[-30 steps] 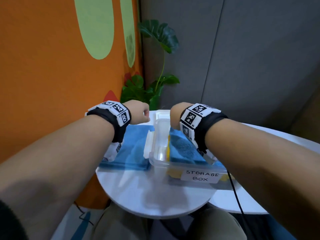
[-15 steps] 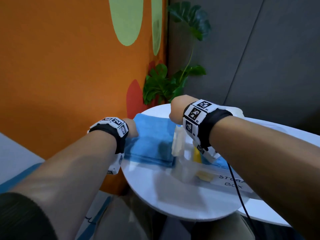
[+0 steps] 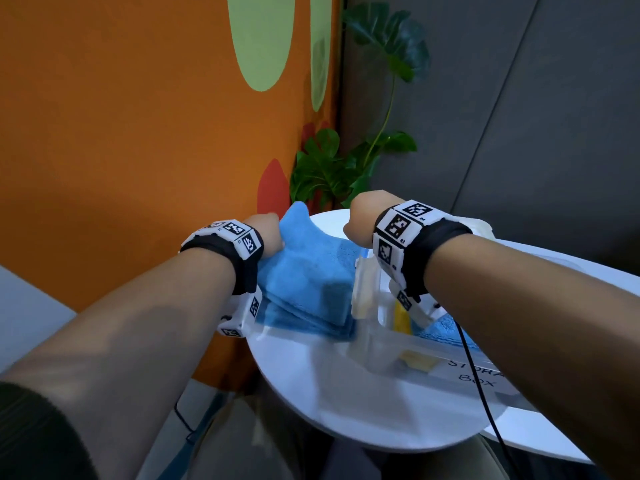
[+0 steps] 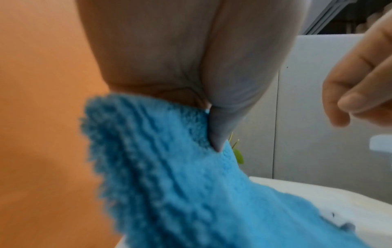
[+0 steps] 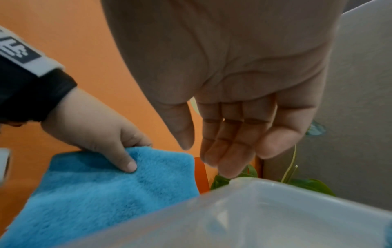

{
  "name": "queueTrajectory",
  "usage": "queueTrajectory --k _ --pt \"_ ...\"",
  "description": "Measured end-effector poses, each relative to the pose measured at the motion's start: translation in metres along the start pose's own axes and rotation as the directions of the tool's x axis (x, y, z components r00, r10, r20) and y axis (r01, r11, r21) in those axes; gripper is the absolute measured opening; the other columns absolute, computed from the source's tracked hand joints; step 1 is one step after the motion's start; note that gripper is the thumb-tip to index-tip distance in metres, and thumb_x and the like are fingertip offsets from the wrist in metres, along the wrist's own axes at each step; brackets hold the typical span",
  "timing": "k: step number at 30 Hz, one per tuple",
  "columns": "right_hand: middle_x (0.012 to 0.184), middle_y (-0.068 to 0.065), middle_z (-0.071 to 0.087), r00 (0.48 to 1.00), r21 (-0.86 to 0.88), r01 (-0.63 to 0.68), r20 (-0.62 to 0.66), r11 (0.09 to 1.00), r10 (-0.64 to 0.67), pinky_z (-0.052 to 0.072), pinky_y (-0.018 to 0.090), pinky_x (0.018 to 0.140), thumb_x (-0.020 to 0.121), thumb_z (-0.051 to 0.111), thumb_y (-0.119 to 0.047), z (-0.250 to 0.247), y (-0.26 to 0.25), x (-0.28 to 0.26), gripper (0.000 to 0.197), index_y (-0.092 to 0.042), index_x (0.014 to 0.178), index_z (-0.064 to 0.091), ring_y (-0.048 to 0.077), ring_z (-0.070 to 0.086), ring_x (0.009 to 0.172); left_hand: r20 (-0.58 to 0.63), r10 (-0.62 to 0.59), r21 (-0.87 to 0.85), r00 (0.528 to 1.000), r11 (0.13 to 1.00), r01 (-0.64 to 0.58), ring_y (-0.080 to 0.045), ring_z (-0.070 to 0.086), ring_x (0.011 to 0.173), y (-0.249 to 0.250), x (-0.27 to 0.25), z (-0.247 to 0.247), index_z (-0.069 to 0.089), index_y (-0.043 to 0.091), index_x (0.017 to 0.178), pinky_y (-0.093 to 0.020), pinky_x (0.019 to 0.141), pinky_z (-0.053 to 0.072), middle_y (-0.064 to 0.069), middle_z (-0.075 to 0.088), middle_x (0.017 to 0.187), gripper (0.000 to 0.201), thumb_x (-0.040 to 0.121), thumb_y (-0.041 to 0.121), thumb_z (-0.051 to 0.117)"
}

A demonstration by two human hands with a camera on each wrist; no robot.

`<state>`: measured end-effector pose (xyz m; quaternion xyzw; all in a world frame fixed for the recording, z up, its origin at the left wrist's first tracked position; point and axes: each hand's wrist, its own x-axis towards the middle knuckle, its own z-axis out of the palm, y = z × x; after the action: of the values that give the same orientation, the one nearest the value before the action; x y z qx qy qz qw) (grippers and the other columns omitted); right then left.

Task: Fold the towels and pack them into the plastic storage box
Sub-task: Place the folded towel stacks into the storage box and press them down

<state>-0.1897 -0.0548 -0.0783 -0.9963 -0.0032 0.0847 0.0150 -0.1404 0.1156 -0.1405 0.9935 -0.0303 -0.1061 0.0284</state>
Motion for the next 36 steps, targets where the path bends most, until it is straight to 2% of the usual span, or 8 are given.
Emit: queueTrajectory --k 8,13,17,21,24,27,34,36 --pt "0.064 0.005 0.048 0.998 0.14 -0.065 -0.006 0.988 0.066 0.039 0.029 0.058 0.1 0.036 -0.042 -0.016 0.007 -0.006 0.051 -0.009 0.063 0.046 0.021 0.048 0.059 -0.21 0.211 -0.19 0.955 0.949 -0.252 -0.024 0.053 0.103 0.018 -0.033 -0.09 0.05 0.016 0.125 -0.031 0.079 0.038 -0.006 0.057 0.12 0.028 0.098 0.026 0.05" --pt "0.092 0.013 0.062 0.991 0.37 -0.118 -0.019 0.922 0.135 0.045 0.036 0.086 0.102 0.013 -0.046 -0.03 0.017 -0.017 0.064 0.0 0.101 0.057 0.029 0.061 0.097 -0.346 0.325 -0.344 0.88 0.828 -0.442 -0.022 0.059 0.101 0.029 -0.059 -0.136 0.051 0.024 0.118 -0.035 0.086 0.045 -0.001 0.062 0.112 0.023 0.096 0.031 0.052" --pt "0.127 0.02 0.057 0.975 0.693 -0.099 -0.074 0.714 0.207 0.038 0.041 0.103 0.1 0.009 -0.052 -0.031 0.036 -0.017 0.073 0.0 0.127 0.052 0.034 0.054 0.119 -0.364 0.436 -0.593 0.823 0.573 -0.566 -0.026 0.061 0.114 0.036 -0.08 -0.152 0.054 0.038 0.114 -0.053 0.1 0.045 -0.004 0.063 0.124 0.031 0.083 0.036 0.057" --pt "0.13 0.019 0.056 0.954 0.882 -0.066 -0.081 0.467 0.29 0.035 0.042 0.107 0.094 0.009 -0.064 -0.029 0.046 -0.012 0.082 -0.004 0.13 0.053 0.034 0.052 0.122 -0.44 0.49 -0.713 0.753 0.319 -0.624 -0.02 0.06 0.112 0.046 -0.087 -0.159 0.051 0.024 0.12 -0.042 0.102 0.046 -0.004 0.06 0.123 0.031 0.097 0.004 0.047" --pt "0.124 0.011 0.059 0.946 0.963 -0.018 -0.071 0.27 0.316 0.039 0.042 0.104 0.09 0.015 -0.071 -0.032 0.053 -0.015 0.08 -0.011 0.123 0.056 0.029 0.056 0.114 -0.454 0.51 -0.747 0.731 0.23 -0.624 -0.016 0.061 0.106 0.052 -0.09 -0.158 0.052 0.023 0.121 -0.036 0.096 0.049 0.0 0.062 0.116 0.032 0.094 0.005 0.047" --pt "0.117 0.015 0.061 0.954 0.991 -0.008 -0.033 0.135 0.297 0.046 0.046 0.098 0.087 0.026 -0.072 -0.039 0.061 -0.018 0.077 -0.008 0.12 0.053 0.032 0.06 0.108 -0.472 0.451 -0.76 0.757 0.228 -0.609 -0.017 0.061 0.105 0.056 -0.088 -0.155 0.053 0.023 0.12 -0.037 0.097 0.048 -0.001 0.063 0.115 0.031 0.096 0.003 0.046" --pt "0.106 0.011 0.066 0.927 0.968 -0.072 -0.024 0.239 0.374 0.051 0.049 0.09 0.065 0.064 -0.031 -0.051 0.103 -0.028 0.048 -0.006 0.106 0.058 0.035 0.066 0.096 -0.353 0.313 -0.779 0.881 0.424 -0.463 -0.024 0.061 0.111 0.073 -0.081 -0.139 0.047 0.026 0.121 -0.051 0.099 0.047 -0.003 0.061 0.121 0.026 0.098 0.014 0.051" --pt "0.105 0.013 0.066 0.916 0.923 -0.133 -0.026 0.362 0.401 0.051 0.048 0.09 0.075 0.069 -0.026 -0.054 0.113 -0.044 0.034 -0.005 0.099 0.056 0.034 0.065 0.096 -0.27 0.304 -0.764 0.913 0.509 -0.396 -0.024 0.063 0.107 0.083 -0.082 -0.131 0.047 0.025 0.12 -0.049 0.093 0.052 -0.004 0.062 0.119 0.025 0.097 0.018 0.055"
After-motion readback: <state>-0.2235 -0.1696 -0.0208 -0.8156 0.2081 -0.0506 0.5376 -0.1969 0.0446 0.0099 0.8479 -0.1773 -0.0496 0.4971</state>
